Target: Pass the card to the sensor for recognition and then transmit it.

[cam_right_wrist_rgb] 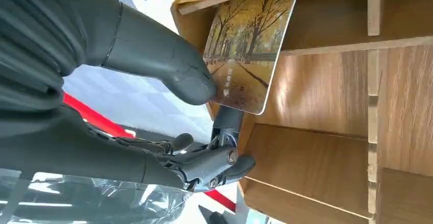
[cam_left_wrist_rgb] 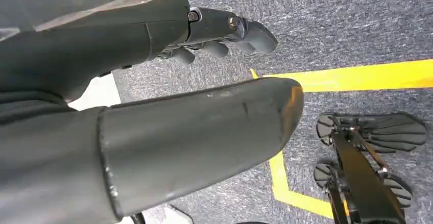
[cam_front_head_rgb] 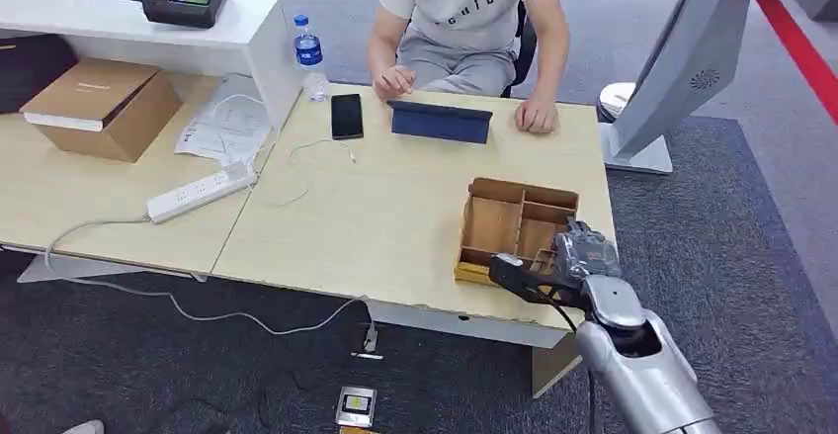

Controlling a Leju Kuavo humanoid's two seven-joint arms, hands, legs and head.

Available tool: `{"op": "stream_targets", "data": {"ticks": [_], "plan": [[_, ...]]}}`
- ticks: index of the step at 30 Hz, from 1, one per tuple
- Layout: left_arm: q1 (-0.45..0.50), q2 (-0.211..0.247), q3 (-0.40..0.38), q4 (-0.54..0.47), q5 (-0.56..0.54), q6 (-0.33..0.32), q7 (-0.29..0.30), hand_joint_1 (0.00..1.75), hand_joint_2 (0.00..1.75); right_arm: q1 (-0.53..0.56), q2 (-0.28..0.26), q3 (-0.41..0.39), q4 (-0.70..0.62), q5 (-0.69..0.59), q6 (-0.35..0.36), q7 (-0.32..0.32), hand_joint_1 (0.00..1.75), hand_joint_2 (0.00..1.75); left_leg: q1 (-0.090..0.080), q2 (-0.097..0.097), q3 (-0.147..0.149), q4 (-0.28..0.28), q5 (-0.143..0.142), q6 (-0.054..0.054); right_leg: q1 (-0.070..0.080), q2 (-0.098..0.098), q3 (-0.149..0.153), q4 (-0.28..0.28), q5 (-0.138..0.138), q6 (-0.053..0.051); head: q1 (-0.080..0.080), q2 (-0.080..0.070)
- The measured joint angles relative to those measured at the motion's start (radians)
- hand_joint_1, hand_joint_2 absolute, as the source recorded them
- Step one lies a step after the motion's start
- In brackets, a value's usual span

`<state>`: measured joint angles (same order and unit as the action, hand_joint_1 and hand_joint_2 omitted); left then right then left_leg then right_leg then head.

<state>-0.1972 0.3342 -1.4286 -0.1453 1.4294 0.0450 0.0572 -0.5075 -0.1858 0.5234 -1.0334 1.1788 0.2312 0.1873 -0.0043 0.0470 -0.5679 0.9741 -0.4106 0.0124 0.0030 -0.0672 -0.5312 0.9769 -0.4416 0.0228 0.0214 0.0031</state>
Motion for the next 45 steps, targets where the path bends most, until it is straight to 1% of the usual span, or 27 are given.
{"op": "stream_targets", "data": {"ticks": [17, 26, 31, 45], "plan": [[0.000, 0.000, 0.000, 0.000, -0.002, -0.001, -0.007, 0.00, 0.00, 0.010, -0.006, -0.011, -0.006, 0.000, -0.001, 0.000, 1.75, 1.75, 0.000, 0.000, 0.000, 0.000, 0.000, 0.000, 0.000, 0.000, 0.000, 0.000, 0.000, 0.000, 0.000, 0.000], [0.000, 0.001, 0.000, 0.000, -0.017, -0.030, -0.043, 0.00, 0.00, 0.025, -0.012, -0.023, -0.021, -0.011, 0.005, 0.006, 1.75, 1.75, 0.001, 0.000, 0.001, 0.000, 0.000, 0.000, 0.000, 0.000, 0.000, 0.000, 0.000, 0.000, 0.000, 0.000], [-0.001, 0.009, 0.000, 0.000, -0.021, -0.051, -0.050, 0.00, 0.00, 0.043, -0.021, -0.031, -0.033, -0.025, 0.002, 0.006, 1.75, 1.75, 0.001, 0.000, 0.001, 0.000, 0.000, 0.000, 0.000, 0.000, 0.001, 0.000, 0.000, 0.000, 0.000, 0.000], [-0.004, 0.021, 0.000, 0.000, -0.046, -0.069, -0.082, 0.00, 0.00, 0.059, -0.033, -0.050, -0.014, -0.068, -0.101, -0.028, 1.75, 1.75, 0.001, 0.000, 0.002, 0.000, 0.000, 0.000, 0.000, 0.000, 0.002, 0.000, 0.000, 0.000, 0.000, 0.000]]}}
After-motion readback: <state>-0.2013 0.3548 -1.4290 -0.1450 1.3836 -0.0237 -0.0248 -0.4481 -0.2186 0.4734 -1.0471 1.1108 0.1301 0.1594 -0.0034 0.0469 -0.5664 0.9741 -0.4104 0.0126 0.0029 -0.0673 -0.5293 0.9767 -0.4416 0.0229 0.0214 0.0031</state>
